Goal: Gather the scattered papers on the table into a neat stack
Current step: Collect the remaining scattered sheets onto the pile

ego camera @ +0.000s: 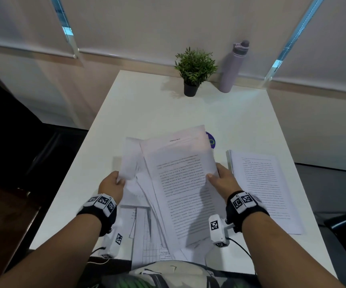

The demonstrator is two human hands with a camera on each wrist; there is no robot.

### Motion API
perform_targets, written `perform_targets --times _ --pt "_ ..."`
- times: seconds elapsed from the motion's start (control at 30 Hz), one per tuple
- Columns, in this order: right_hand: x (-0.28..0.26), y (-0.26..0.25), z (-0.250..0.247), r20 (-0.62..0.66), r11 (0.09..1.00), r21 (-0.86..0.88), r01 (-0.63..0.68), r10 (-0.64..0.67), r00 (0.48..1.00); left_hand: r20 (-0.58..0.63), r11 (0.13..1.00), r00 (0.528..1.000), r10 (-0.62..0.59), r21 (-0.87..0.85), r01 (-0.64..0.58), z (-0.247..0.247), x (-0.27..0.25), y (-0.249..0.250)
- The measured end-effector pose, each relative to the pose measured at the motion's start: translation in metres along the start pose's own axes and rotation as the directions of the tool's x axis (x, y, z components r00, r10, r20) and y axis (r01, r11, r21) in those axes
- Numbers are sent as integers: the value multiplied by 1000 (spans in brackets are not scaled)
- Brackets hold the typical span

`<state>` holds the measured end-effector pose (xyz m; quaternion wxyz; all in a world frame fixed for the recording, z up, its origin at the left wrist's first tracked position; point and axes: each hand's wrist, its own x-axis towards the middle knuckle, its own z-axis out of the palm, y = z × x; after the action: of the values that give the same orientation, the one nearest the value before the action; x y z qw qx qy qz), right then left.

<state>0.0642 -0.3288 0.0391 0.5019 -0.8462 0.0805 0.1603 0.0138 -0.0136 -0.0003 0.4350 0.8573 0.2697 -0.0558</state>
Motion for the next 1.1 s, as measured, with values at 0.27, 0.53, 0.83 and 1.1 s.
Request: perform_targets --times 0.27,0.53,0.83,1.1 --pt "-4 -14 -4 192 978 -155 141 -111 975 235 980 969 79 158 -118 -17 9 -2" --pt "-1 -25 17 199 922 -270 276 -227 953 434 939 873 221 148 -311 -10 -2 30" --pt "11 -6 0 -79 974 -216 74 -93 993 229 992 967 -110 86 92 -6 4 2" --pt "5 48 22 -173 949 -150 -276 250 953 344 942 918 -196 325 79 20 -10 -10"
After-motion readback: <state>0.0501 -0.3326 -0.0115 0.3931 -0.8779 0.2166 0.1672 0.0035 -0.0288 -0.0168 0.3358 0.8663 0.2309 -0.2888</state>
